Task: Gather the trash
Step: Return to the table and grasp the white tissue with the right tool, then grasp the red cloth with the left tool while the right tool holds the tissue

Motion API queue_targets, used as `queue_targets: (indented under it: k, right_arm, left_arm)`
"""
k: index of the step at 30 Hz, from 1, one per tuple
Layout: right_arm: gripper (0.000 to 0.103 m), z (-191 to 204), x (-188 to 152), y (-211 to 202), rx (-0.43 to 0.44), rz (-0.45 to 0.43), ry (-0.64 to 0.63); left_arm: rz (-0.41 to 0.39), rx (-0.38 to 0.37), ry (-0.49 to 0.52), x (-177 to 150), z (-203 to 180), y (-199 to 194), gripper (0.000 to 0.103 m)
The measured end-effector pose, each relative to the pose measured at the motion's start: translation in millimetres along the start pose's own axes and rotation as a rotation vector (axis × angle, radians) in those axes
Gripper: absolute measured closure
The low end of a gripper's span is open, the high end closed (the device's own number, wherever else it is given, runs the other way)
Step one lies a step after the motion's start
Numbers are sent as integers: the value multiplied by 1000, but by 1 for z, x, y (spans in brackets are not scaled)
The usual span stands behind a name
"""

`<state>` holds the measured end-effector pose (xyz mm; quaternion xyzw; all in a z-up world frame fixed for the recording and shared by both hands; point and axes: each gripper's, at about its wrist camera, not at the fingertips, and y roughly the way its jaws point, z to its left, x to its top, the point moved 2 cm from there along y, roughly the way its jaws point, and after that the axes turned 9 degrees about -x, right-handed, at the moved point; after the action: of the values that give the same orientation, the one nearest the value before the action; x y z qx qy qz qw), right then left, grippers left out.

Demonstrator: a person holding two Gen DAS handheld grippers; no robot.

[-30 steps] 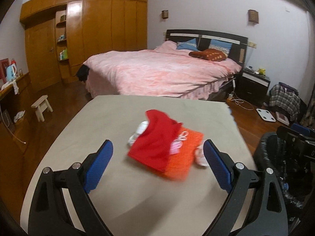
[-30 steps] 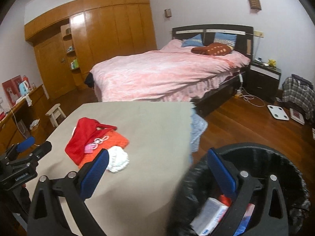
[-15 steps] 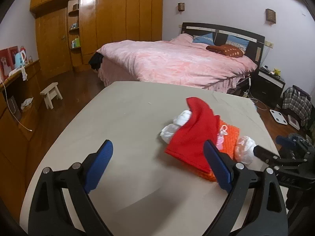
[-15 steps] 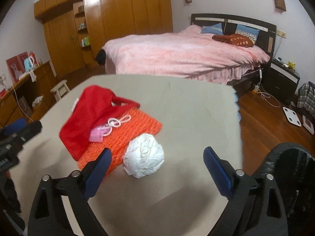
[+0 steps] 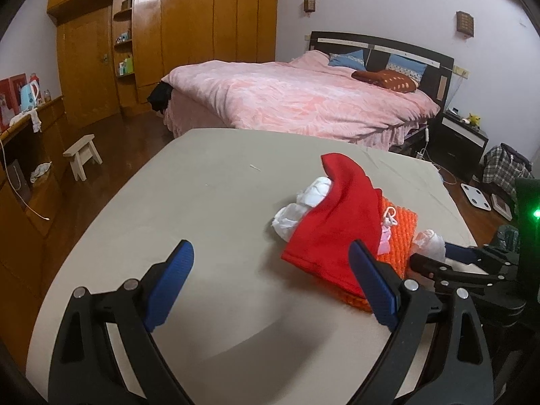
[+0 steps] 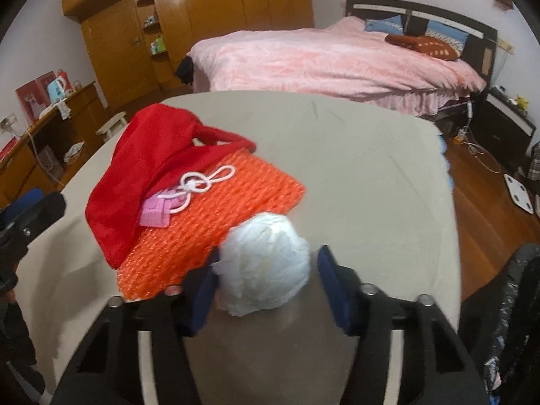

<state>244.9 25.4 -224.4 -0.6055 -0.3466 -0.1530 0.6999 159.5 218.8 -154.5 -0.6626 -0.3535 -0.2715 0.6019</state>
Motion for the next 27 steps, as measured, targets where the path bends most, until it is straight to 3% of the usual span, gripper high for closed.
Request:
queue_targets:
  k: [4,10,16,18,21,23,27]
  right_arm:
    - [63,1,-1,-3,2,-3,-12]
    - [64,-16,1,-16,-17,-25,26]
    - [64,-30,2,-21,-47,-30,47]
    - [64,-31,1,-21,-50,-28,47]
    - [64,-31,-1,-19,-46,-23,53]
    - [64,-31,-3,-20,-45,-22,53]
    - [64,-31,-3,-22,-45,-26,53]
  left_arm:
    - [3,-19,2,0,-6,5,13]
    - [13,-57,23,1,-21,18,13]
    - [40,-89,47,1,-34,38,29]
    - [54,-104,52,2,-37,46,39]
    - [81,-119,61,0,-39,56,70]
    - [86,-114,66,-1,-40,58,80]
    - [65,-106,60,-1,-38,53,87]
